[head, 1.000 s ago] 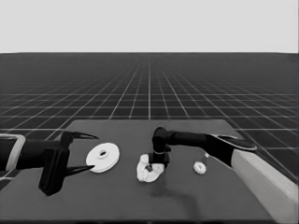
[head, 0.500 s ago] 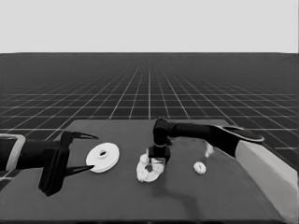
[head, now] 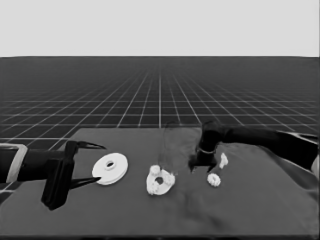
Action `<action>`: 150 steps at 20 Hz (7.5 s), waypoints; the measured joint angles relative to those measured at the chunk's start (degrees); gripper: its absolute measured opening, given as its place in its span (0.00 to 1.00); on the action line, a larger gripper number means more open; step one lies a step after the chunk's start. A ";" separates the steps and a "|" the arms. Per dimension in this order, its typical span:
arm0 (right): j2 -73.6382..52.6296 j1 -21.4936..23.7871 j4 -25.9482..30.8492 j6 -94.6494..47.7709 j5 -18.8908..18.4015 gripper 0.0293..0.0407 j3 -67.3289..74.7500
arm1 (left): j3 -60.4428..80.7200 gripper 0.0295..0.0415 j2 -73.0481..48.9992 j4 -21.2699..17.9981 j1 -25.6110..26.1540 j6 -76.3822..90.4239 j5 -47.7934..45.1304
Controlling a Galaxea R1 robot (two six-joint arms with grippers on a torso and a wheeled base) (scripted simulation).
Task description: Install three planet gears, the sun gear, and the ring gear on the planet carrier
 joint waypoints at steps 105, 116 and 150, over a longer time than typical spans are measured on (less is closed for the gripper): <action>32.07 -7.26 -6.56 33.20 0.56 0.14 -28.62 | 0.00 0.75 0.00 0.00 0.00 0.00 0.00; 32.02 -7.42 -6.57 39.80 0.56 0.14 -28.66 | 0.00 0.75 0.00 0.00 0.00 0.00 0.00; 32.02 -7.42 -6.57 60.20 0.56 0.14 -28.66 | 0.00 0.75 0.00 0.00 0.00 0.00 0.00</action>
